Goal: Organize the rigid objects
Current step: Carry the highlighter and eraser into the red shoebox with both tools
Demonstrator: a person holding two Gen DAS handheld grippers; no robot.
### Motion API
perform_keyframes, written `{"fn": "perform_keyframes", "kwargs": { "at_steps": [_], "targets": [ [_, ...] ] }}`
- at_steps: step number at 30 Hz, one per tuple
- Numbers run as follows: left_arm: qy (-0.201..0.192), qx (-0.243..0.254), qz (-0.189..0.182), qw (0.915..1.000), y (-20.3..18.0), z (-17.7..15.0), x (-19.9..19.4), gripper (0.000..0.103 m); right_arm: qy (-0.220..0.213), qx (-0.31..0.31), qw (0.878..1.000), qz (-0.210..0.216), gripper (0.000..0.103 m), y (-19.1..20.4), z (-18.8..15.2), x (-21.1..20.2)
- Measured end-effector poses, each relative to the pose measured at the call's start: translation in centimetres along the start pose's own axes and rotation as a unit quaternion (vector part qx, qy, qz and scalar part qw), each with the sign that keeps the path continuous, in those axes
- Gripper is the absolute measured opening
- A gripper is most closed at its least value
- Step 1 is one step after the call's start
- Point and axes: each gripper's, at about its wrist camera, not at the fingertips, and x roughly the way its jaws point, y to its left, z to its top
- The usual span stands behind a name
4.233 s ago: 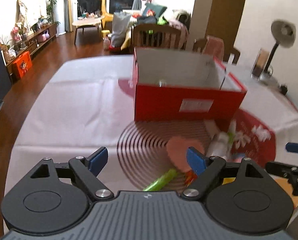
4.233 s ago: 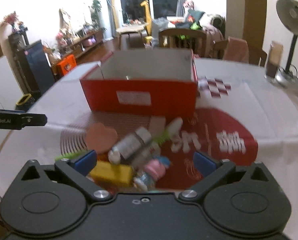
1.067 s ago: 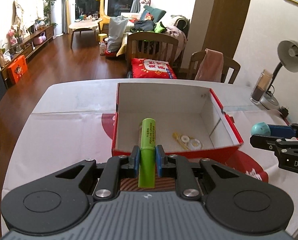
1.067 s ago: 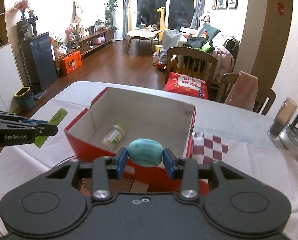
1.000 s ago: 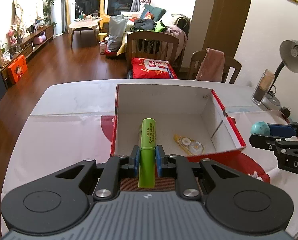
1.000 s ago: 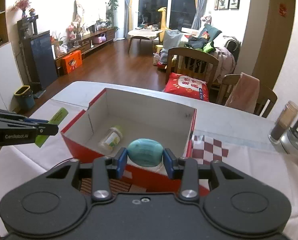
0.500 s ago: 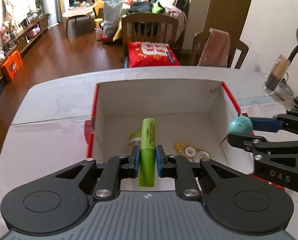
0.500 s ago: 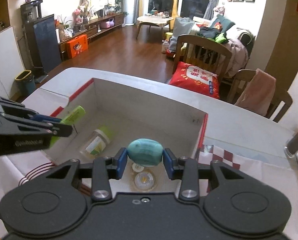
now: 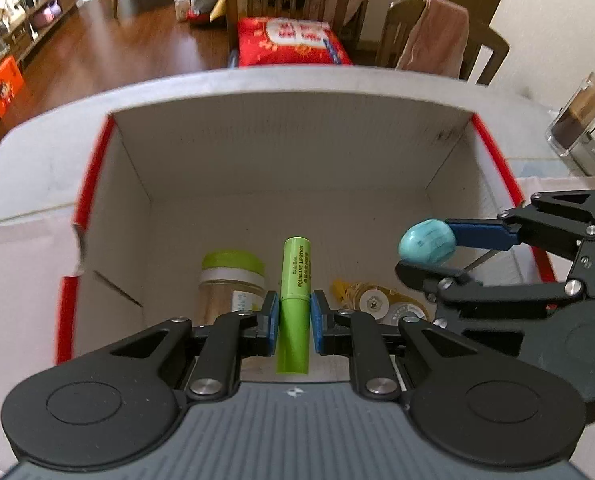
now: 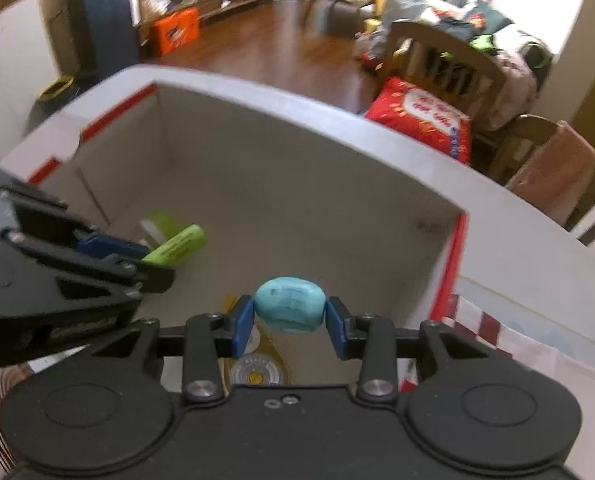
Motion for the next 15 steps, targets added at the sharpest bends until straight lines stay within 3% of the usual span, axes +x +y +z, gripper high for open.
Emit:
{"fn": "perform_keyframes", "kwargs": {
  "at_steps": [4, 15],
  "targets": [
    [0.022, 0.001, 0.001, 0.9998, -0.1, 0.4, 1.5, 0.016, 0.027, -0.035, 0.999, 0.001, 0.038, 0.7, -0.2, 1.3],
    [0.083, 0.005, 0.002, 0.9965, -0.5, 0.9, 4.3, 0.016, 0.062, -0.051, 0.997, 0.007, 0.038, 1.4, -0.4, 2.0]
  ]
}}
